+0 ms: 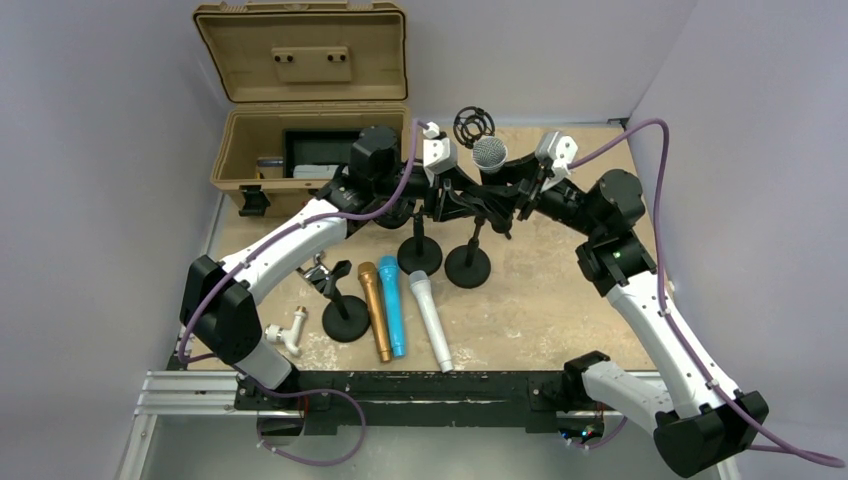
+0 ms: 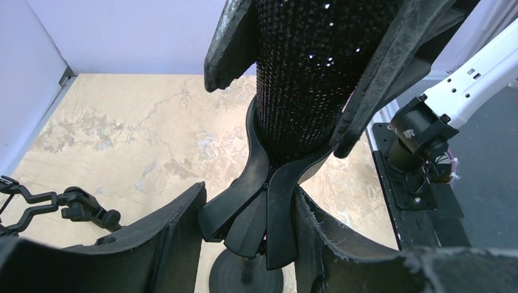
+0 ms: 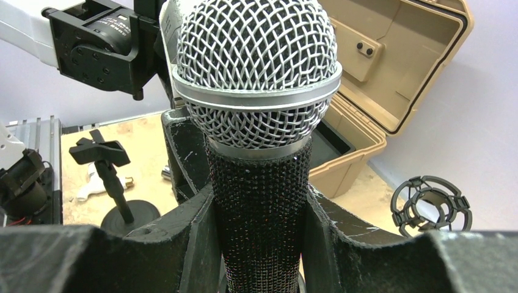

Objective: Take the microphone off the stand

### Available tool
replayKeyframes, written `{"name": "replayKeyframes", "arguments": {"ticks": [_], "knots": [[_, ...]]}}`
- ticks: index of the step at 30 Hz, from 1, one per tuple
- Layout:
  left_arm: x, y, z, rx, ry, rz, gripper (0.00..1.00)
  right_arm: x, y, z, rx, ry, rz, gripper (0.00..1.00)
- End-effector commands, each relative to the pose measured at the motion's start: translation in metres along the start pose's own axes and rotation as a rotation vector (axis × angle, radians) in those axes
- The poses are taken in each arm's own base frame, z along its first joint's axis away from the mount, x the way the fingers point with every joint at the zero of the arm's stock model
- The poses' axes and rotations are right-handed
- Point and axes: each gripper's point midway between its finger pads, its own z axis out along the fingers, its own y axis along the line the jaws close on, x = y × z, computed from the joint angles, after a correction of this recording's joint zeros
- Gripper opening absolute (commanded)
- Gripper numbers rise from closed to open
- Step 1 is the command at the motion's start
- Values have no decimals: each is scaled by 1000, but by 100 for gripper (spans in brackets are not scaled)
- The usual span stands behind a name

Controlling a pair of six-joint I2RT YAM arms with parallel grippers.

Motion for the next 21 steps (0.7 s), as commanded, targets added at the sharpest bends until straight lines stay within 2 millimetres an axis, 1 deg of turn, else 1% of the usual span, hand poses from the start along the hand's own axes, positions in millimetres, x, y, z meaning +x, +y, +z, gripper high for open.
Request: {"name": "replayKeyframes", "arguments": {"ticks": [1, 4, 5, 7, 8, 9, 10, 12, 13, 16, 20, 21], "knots": [[6, 11, -1, -48, 36, 30, 0, -78, 2, -9, 37, -210, -122, 0], [7, 11, 0, -51, 45, 16, 0, -83, 1, -8, 34, -217, -128, 0], [6, 12, -1, -61, 44, 9, 4, -83, 1, -7, 33, -215, -130, 0], [5, 11, -1, -68, 25, 2, 46, -80, 1, -7, 34, -207, -130, 0], [2, 10, -2, -73, 4, 10, 66, -78, 0, -7, 35, -204, -131, 0], [0, 9, -3, -75, -16, 12, 83, -76, 0, -7, 34, -200, -130, 0], [-3, 8, -3, -76, -29, 15, 91, -75, 1, -7, 33, -196, -131, 0], [-6, 7, -3, -69, -33, 14, 93, -72, 1, -7, 31, -190, -128, 0], [-4, 8, -2, -61, -27, 9, 93, -71, 1, -7, 27, -189, -128, 0], [-3, 7, 1, -42, -20, 5, 90, -71, 2, -6, 19, -188, -127, 0], [-1, 7, 2, -32, -18, 3, 79, -72, 4, -7, 16, -188, -127, 0], [-1, 6, 2, -28, -18, 3, 74, -71, 3, -7, 16, -187, -129, 0]]}}
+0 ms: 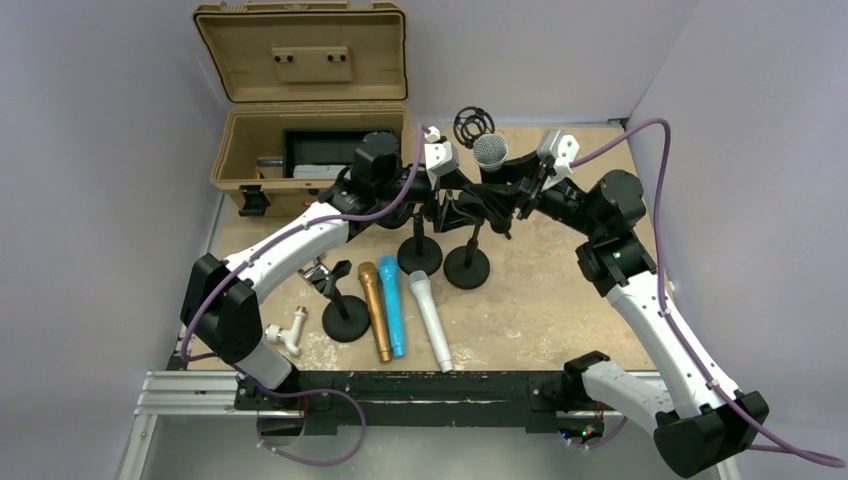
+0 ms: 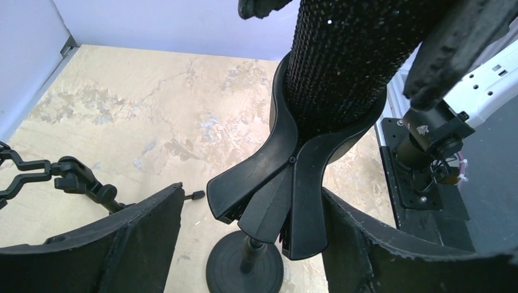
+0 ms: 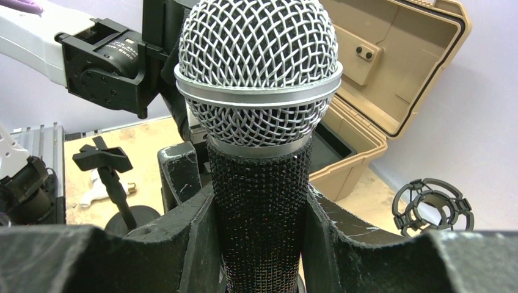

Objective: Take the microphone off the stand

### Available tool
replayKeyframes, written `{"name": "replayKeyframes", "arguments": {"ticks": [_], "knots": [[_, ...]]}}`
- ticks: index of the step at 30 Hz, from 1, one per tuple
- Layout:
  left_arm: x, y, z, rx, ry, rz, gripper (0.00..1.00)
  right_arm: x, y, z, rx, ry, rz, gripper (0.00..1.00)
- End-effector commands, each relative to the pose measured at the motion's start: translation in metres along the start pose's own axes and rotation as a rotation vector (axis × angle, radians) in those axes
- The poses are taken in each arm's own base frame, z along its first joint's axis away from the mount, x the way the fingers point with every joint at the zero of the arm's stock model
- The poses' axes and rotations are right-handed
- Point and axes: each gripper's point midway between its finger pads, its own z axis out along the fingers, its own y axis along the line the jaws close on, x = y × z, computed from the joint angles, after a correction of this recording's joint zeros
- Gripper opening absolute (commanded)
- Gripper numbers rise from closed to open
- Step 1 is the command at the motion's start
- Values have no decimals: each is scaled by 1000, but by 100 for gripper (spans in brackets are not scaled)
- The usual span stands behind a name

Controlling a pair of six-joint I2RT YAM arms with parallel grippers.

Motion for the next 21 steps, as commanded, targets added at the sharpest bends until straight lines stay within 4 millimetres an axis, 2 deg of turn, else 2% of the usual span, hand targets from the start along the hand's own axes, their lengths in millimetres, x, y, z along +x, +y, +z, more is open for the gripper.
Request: {"name": "replayKeyframes", "arguments": {"ticks": [1, 2, 4, 6, 7, 14, 16, 19, 21], "knots": [[-21, -1, 2, 26, -50, 54, 69, -67, 5, -6, 3, -174, -143, 0], [-21, -2, 2, 33, -53, 50, 61, -66, 5, -6, 1, -171, -142, 0], [-23, -4, 2, 39, -62, 57, 41, -65, 5, -5, 0, -168, -141, 0], [-24, -3, 1, 23, -64, 62, 3, -64, 5, -5, 0, -167, -140, 0], [-26, -1, -1, 7, -67, 66, 0, -65, 5, -6, 0, -169, -142, 0], [-24, -5, 0, -20, -73, 48, 0, -81, 2, -6, 24, -201, -141, 0], [-20, -6, 2, -20, -68, 44, 0, -90, -2, -6, 49, -225, -135, 0], [-12, -10, 6, -17, -55, 2, 0, -121, -18, -11, 160, -291, -120, 0], [-8, -12, 8, -16, -49, -4, 0, -156, -34, -25, 293, -379, -107, 0]]}}
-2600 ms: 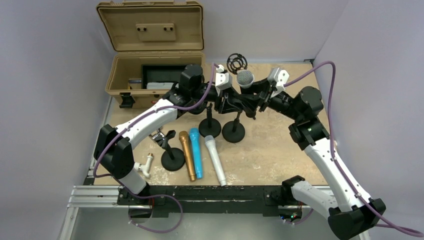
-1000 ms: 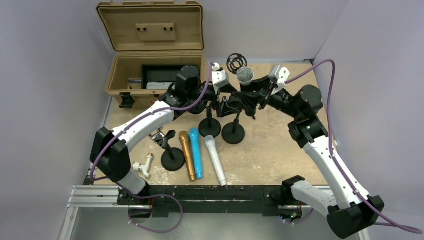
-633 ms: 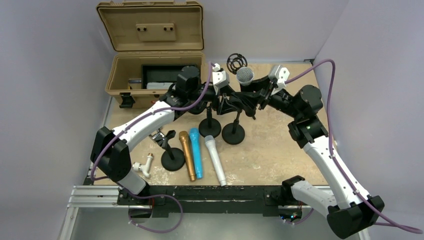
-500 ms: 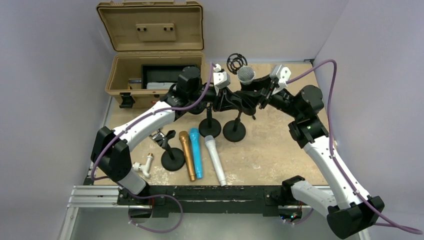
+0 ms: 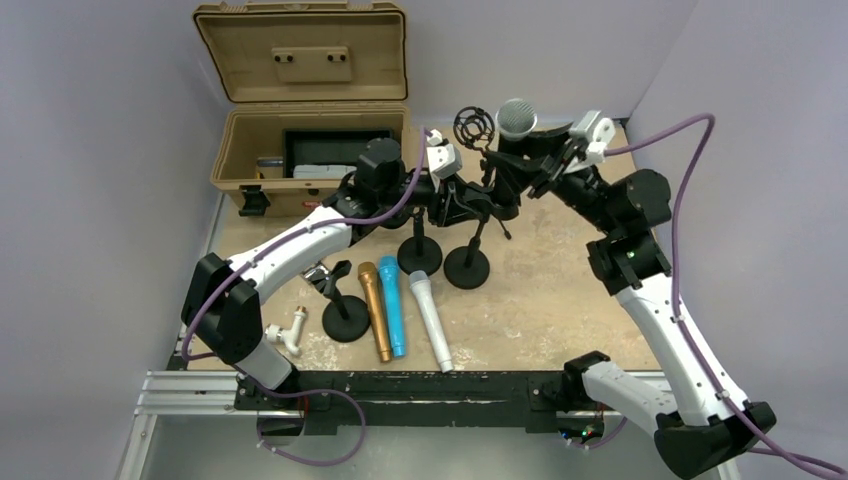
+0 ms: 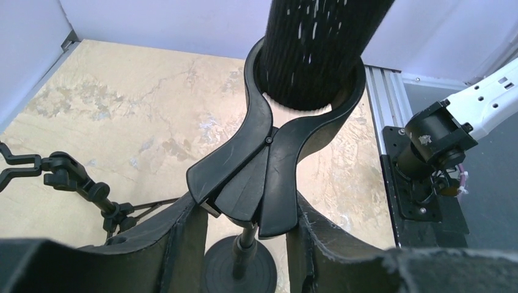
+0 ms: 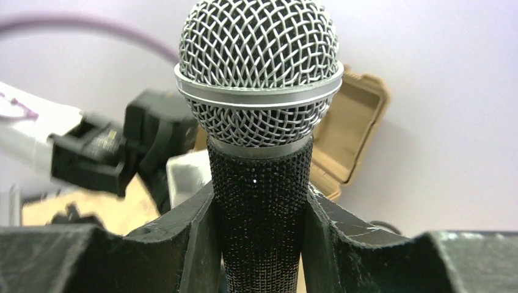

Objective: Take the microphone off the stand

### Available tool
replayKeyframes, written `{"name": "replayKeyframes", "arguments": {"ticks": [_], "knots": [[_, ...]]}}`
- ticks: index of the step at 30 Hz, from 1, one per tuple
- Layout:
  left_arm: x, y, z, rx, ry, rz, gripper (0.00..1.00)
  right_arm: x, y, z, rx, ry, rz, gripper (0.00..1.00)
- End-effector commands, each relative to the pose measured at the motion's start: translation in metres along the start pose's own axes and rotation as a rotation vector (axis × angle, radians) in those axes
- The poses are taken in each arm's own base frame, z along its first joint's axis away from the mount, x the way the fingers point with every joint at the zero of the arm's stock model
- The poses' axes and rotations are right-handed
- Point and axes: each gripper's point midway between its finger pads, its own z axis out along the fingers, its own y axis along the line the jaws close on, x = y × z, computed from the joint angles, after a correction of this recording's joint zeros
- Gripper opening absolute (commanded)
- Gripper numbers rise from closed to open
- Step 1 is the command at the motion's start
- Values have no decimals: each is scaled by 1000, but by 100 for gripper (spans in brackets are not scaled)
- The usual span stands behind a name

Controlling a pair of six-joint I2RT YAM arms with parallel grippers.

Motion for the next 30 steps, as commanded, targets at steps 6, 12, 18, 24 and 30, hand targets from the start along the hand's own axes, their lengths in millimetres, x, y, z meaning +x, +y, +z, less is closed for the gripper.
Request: {"name": "replayKeyframes", "arguments": {"ticks": [6, 12, 18, 24, 30], "knots": [[-12, -9, 2, -6, -44, 18, 0, -166, -74, -48, 568, -407, 26, 0], [-16, -6, -1, -51, -50, -17, 31, -83, -121, -76, 916, -120, 175, 0], [-21, -5, -12, -114, -75, -27, 80, 14, -105, -123, 1063, 142, 353, 0], [-38, 3, -30, -243, -83, -56, 100, 105, -76, -146, 1100, 284, 581, 0], [-70, -3, -65, -378, -89, -128, 100, 224, -41, -160, 1105, 551, 801, 0]]}}
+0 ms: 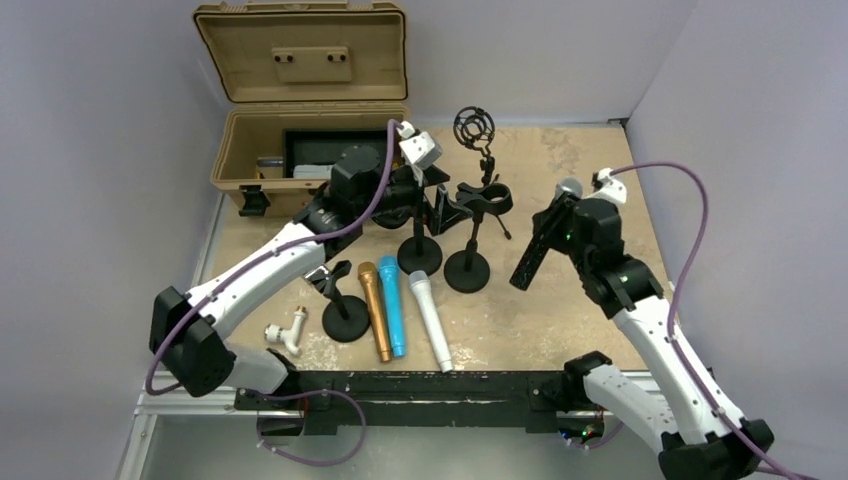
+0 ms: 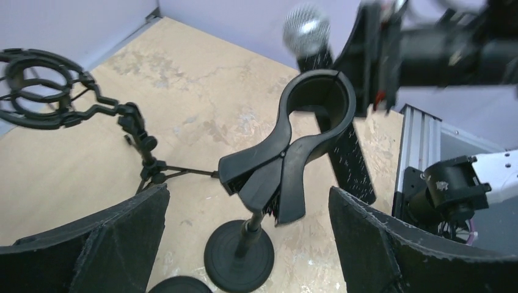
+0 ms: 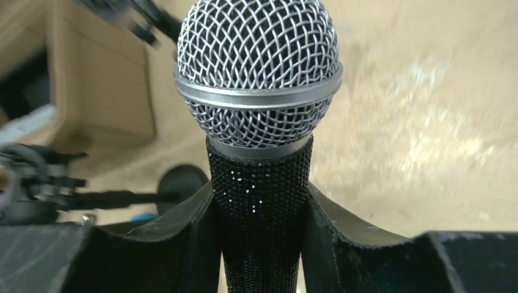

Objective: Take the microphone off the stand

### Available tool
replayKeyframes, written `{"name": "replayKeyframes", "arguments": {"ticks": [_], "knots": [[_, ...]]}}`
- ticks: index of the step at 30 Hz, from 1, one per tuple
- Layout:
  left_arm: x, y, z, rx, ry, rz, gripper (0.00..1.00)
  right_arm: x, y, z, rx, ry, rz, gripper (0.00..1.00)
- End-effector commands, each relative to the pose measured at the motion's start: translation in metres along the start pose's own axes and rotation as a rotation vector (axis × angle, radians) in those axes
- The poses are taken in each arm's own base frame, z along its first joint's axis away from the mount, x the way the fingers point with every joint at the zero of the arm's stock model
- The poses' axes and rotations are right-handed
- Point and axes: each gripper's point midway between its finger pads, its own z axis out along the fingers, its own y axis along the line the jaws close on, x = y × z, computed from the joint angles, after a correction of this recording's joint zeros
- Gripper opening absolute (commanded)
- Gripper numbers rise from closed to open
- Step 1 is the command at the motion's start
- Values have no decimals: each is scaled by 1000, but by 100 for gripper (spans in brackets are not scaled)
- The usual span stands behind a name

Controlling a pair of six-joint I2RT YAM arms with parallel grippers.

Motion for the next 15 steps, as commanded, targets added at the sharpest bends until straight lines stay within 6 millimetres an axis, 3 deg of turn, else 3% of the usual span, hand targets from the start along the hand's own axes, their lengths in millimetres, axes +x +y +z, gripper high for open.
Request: {"name": "replayKeyframes", "arguments": {"ticks": [1, 7, 11, 15], "knots": [[-55, -4, -38, -137, -57, -27, 100, 72, -7, 19, -11, 210, 110, 0], [-88, 4, -92, -329, -6, 51, 100, 142, -26, 33, -7, 350, 178, 0], [-94, -1, -125, -386, -62, 140, 100, 181, -51, 39, 72, 415, 215, 0], [-92, 7, -155, -493, -162, 230, 98, 196, -69, 44, 154, 423, 228, 1]]}}
